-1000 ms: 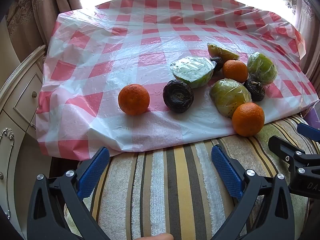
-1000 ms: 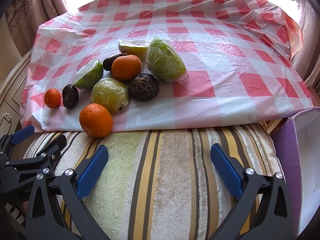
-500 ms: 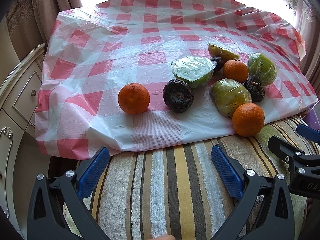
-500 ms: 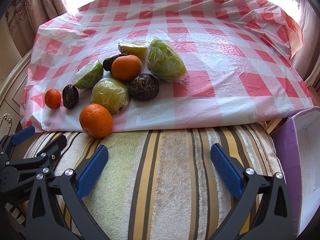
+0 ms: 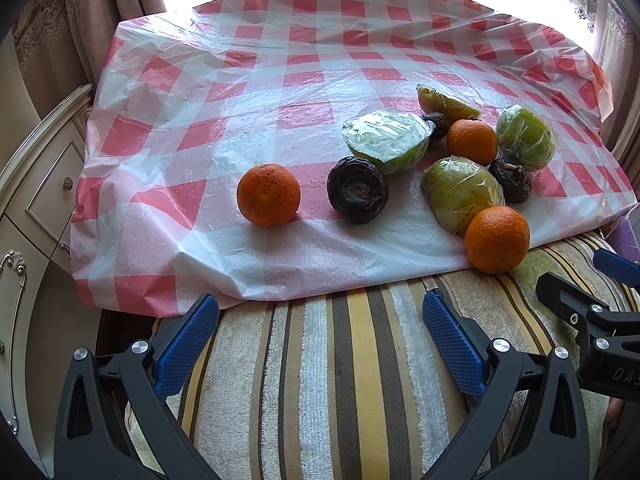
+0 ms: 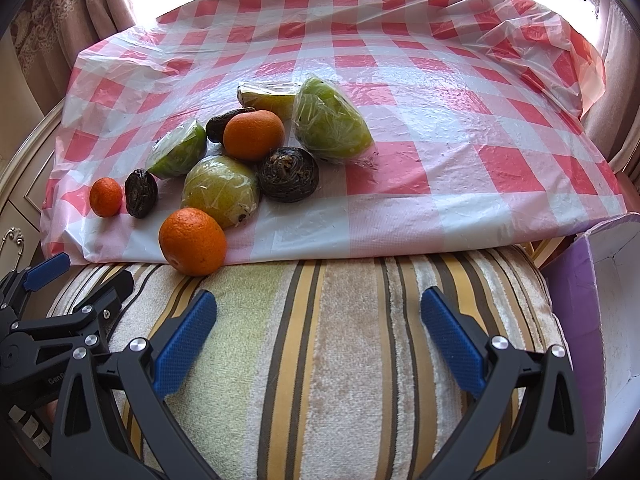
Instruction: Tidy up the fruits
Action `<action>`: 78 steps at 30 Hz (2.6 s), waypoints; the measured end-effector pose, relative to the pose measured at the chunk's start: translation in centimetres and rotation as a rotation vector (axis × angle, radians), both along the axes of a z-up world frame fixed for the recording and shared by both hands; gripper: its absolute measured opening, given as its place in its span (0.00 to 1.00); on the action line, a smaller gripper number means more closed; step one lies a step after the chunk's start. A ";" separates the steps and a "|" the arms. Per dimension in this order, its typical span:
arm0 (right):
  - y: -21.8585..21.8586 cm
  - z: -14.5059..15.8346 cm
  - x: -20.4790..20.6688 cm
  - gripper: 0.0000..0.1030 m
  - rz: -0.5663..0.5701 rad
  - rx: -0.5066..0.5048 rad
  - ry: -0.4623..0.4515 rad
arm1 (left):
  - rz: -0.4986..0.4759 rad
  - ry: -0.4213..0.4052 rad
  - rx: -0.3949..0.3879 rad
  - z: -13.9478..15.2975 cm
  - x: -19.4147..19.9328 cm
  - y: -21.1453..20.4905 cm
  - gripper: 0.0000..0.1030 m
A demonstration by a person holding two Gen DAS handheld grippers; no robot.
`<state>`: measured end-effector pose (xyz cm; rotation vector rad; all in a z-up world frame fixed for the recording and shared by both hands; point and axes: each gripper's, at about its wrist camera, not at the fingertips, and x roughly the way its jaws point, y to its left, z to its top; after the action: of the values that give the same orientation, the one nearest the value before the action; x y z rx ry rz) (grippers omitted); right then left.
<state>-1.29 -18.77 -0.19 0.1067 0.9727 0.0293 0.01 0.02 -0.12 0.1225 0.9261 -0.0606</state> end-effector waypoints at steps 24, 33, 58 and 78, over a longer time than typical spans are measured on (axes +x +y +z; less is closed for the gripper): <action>-0.1 0.0 0.0 0.99 0.000 0.002 -0.002 | 0.000 0.003 -0.002 0.0 0.0 0.0 0.96; -0.1 0.0 0.0 0.99 0.000 0.002 -0.002 | 0.000 0.003 -0.003 0.0 0.0 0.0 0.96; -0.3 0.4 0.2 0.99 0.025 0.013 0.013 | -0.079 0.018 -0.327 0.2 -0.3 2.9 0.95; 2.8 2.3 1.4 0.93 0.119 0.176 -0.061 | -0.006 -0.082 -0.408 2.0 2.5 8.1 0.54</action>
<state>0.12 -15.99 2.13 0.2085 0.9130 0.2271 2.46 8.08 1.90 -0.2490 0.8148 -0.2468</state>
